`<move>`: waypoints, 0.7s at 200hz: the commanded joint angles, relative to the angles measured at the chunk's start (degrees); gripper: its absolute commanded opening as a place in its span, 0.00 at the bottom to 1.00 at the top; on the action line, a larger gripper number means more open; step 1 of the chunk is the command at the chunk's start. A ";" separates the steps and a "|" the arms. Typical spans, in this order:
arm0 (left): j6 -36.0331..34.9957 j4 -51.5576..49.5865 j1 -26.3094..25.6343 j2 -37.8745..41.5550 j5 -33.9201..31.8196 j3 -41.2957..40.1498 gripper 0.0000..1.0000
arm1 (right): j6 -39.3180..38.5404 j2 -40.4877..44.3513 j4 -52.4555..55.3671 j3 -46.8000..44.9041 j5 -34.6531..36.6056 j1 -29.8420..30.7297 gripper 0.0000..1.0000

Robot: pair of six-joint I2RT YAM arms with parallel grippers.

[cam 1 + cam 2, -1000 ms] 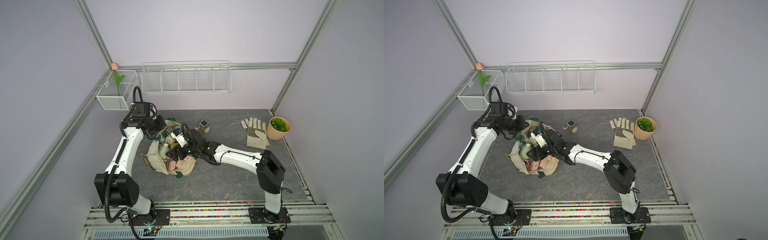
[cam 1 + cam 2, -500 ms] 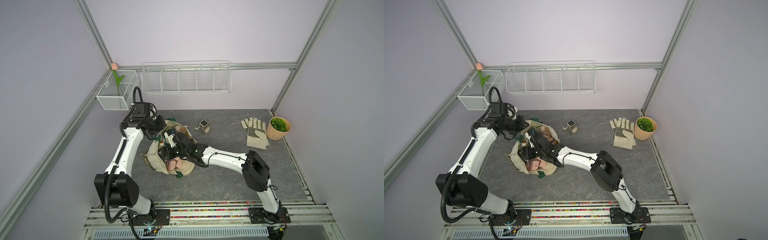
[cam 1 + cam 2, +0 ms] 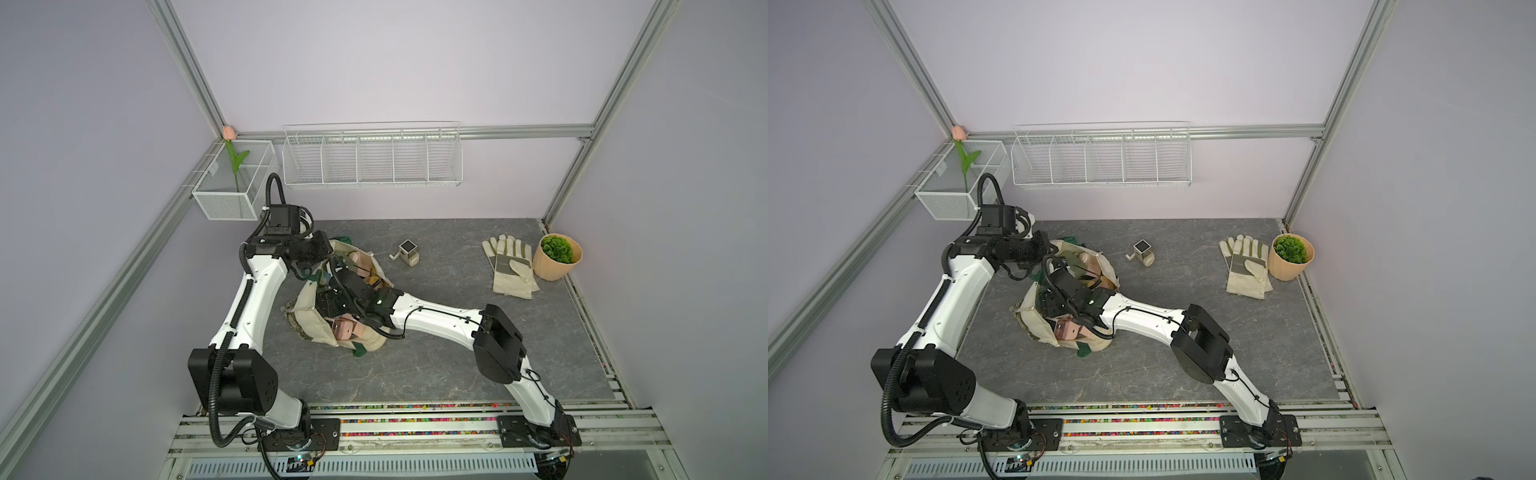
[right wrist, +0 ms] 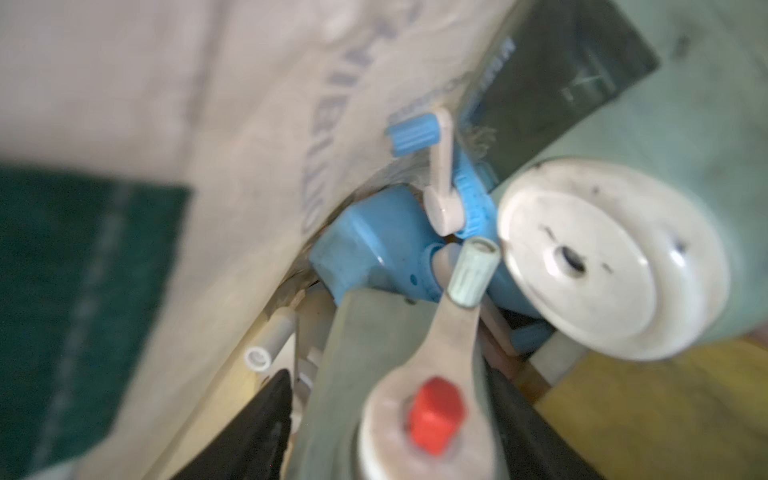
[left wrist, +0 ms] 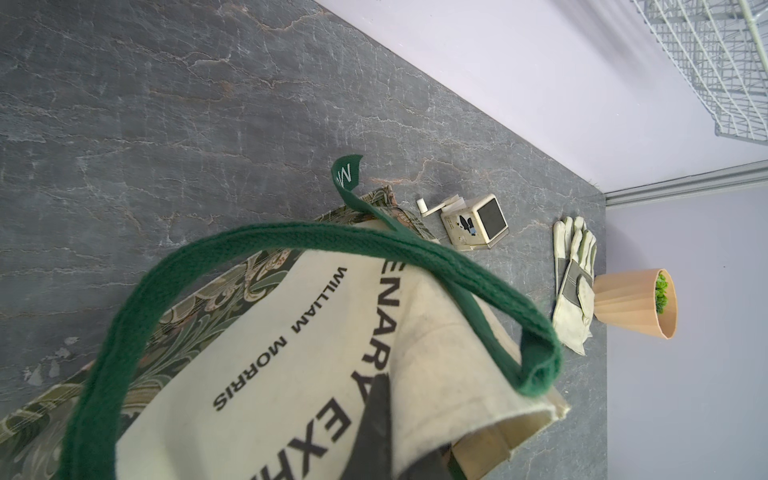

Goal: Take out the pencil sharpeners from the tote bags
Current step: Pick up the pencil sharpener from the canvas bag.

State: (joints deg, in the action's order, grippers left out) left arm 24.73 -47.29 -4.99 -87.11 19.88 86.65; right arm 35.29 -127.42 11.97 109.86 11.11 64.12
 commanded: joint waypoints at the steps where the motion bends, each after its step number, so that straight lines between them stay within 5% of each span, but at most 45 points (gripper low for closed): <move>1: -0.39 0.61 0.07 1.59 0.42 -0.27 0.00 | -2.34 0.07 0.39 -1.89 0.25 -0.89 0.64; 38: -0.39 0.62 0.06 1.84 0.32 -0.57 0.00 | -3.55 5.03 -5.76 -7.46 -6.57 -0.99 0.50; 140: -0.39 0.53 0.02 1.79 -0.13 -0.77 0.00 | -17.61 22.37 -2.32 -17.19 -13.47 -2.30 0.46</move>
State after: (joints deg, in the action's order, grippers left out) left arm 24.73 -47.03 -4.99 -86.89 19.92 86.26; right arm 23.33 -111.00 7.81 93.97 -0.45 62.33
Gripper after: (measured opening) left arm 0.048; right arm 0.593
